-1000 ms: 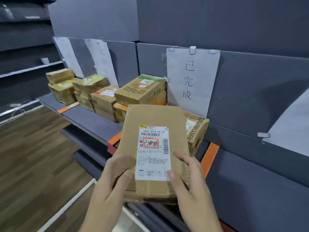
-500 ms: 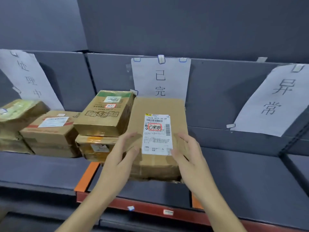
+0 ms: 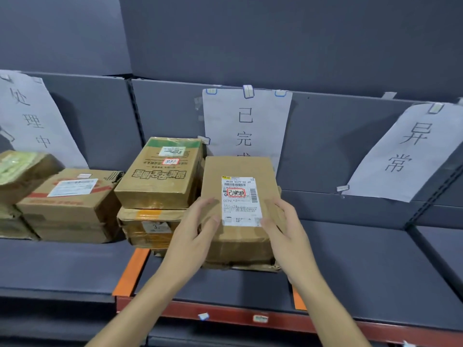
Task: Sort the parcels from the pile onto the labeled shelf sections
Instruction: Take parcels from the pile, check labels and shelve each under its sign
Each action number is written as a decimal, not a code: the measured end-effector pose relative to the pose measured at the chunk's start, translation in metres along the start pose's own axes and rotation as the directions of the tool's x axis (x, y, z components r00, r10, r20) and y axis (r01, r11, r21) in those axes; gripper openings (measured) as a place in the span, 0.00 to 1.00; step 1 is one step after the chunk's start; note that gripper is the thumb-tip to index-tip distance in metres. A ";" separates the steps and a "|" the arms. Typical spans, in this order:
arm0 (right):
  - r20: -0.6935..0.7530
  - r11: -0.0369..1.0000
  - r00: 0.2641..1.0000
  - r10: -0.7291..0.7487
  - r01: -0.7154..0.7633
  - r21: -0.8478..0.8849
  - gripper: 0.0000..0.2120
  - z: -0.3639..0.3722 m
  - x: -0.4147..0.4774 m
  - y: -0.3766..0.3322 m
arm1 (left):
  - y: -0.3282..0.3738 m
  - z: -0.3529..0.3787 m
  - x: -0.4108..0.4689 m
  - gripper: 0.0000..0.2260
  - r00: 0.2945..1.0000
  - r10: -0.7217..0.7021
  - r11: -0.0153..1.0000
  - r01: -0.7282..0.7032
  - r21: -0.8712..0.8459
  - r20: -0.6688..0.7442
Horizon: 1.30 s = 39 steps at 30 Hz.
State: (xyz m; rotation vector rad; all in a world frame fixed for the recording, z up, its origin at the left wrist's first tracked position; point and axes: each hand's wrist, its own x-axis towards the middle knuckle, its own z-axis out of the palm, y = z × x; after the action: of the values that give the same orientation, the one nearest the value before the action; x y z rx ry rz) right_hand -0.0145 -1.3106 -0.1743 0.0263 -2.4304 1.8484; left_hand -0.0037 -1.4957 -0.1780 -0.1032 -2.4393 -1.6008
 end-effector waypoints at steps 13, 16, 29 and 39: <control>-0.003 1.000 1.000 0.026 -0.026 -0.010 0.18 0.002 0.024 -0.004 | -0.001 0.010 0.032 0.17 0.997 0.006 0.999 -0.002 0.054 -0.079; 0.023 0.999 0.999 0.028 -0.028 0.015 0.19 0.000 0.027 -0.006 | -0.005 0.012 0.038 0.17 0.995 0.009 0.999 -0.005 0.047 -0.095; -0.217 0.937 0.931 -0.294 0.236 -0.256 0.25 0.016 -0.035 0.009 | 0.000 0.016 0.041 0.17 0.989 -0.014 1.000 0.012 -0.018 -0.147; -0.244 0.994 0.969 -0.046 0.020 -0.109 0.24 0.025 -0.022 0.009 | 0.032 0.054 0.009 0.11 0.997 -0.036 0.982 0.023 -0.190 -0.062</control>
State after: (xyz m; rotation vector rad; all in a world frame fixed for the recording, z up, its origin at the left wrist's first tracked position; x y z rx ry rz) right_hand 0.0052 -1.3331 -0.1910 -0.1595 -2.3352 1.5986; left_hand -0.0144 -1.4341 -0.1675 -0.0451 -2.2465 -1.8167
